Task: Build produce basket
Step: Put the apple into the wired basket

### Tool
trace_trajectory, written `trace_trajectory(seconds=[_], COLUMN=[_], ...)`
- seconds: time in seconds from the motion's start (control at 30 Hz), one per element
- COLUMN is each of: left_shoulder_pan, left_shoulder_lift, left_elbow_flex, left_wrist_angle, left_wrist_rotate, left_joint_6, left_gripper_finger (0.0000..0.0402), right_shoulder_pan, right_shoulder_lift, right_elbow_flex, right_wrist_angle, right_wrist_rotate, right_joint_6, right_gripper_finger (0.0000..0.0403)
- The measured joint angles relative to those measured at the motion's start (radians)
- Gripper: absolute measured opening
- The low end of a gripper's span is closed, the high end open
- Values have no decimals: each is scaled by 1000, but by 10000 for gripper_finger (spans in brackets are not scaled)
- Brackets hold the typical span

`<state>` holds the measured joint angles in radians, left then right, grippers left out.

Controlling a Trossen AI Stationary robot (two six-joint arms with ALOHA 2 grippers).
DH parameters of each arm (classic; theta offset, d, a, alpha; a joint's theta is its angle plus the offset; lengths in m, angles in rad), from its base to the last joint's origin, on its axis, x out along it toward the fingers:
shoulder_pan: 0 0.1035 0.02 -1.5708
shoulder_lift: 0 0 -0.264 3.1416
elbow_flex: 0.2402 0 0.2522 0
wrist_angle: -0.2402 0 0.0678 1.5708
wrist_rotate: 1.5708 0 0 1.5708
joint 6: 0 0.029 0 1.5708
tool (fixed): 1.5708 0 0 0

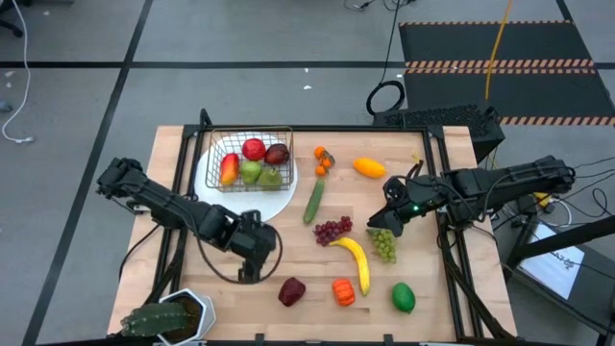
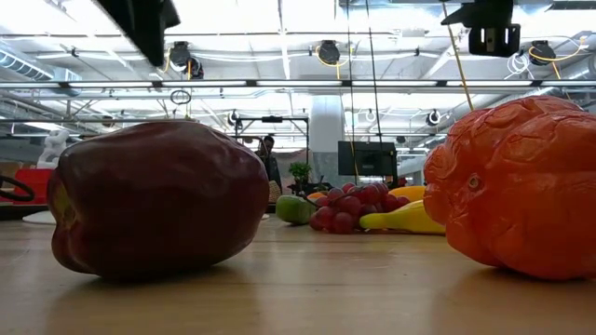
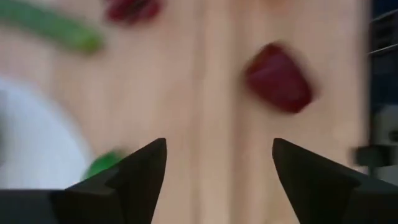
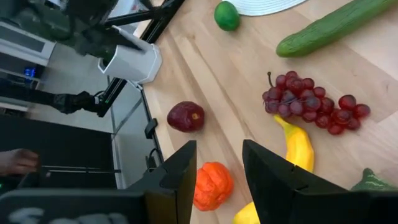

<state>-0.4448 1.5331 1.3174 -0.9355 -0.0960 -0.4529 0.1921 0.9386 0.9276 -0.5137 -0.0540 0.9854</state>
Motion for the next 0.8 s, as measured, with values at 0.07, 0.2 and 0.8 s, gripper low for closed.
trace_trajectory(seconds=[0.07, 0.2, 0.8], left_shoulder_pan=[-18, -58, -173], left_shoulder_lift=[8, 15, 261], left_elbow_flex=[0, 1, 0], left_wrist_angle=[86, 227, 414], left_wrist_rotate=[21, -9, -79], left_joint_6=[5, -18, -564], left_gripper_finger=[295, 284, 391], right_shoulder_pan=[9, 26, 31], right_shoulder_lift=[0, 0, -9], right_elbow_flex=[0, 0, 0], right_wrist_angle=[0, 0, -19], right_wrist_rotate=[0, 7, -100], right_joint_6=[14, 31, -32], right_gripper_finger=[123, 123, 123])
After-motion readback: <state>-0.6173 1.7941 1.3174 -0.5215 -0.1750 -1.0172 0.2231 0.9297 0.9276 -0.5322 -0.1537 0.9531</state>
